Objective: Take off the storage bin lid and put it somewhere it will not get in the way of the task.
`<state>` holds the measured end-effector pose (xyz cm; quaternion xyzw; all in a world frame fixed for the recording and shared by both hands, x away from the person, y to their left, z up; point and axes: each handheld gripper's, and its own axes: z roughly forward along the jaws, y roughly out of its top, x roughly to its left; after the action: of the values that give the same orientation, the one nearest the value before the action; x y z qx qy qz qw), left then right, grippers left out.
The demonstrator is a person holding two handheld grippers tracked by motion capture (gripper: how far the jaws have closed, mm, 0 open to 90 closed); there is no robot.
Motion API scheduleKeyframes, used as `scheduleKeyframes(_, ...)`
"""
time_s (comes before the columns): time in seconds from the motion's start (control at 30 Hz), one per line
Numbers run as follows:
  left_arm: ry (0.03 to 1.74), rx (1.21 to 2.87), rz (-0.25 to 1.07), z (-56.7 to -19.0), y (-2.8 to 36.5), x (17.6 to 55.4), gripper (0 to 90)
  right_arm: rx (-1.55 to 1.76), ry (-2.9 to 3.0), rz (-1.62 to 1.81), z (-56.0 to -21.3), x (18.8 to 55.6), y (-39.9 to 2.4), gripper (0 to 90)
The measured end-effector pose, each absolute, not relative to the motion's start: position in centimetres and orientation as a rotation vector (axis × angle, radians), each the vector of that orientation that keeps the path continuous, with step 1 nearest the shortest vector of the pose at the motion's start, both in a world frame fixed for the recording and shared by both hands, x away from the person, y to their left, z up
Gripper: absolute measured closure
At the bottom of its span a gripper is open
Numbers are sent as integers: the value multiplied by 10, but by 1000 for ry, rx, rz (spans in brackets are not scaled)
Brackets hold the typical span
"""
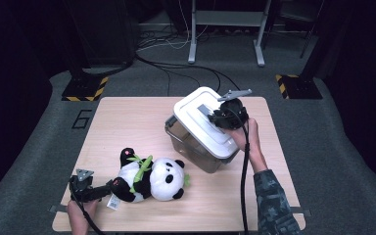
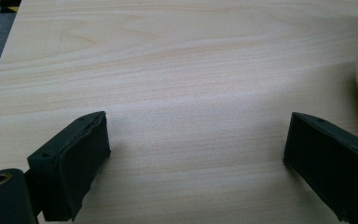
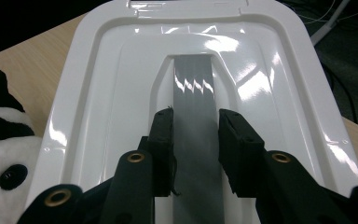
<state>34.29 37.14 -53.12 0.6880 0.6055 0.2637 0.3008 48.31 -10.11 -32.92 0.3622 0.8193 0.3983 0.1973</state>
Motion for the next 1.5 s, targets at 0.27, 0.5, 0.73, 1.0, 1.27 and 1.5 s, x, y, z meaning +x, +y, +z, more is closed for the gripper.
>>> scheduleKeyframes(0.27,1607,1826,700,-531,371,343,62,1066,2233,1099,-320,477,-122,667)
scheduleKeyframes(0.5,1607,1826,700,-531,371,343,62,1118,2180,1095,-315,471,-142,667)
scheduleKeyframes(0.73,1607,1826,700,-531,371,343,62,1173,2123,1079,-314,465,-163,667)
scheduleKeyframes(1.0,1607,1826,699,-531,371,343,62,1245,2055,1066,-318,459,-189,666)
scheduleKeyframes(1.27,1607,1826,700,-531,371,343,62,1324,1991,1039,-325,453,-214,667)
scheduleKeyframes(1.5,1607,1826,700,-531,371,343,62,1382,1954,998,-335,452,-229,666)
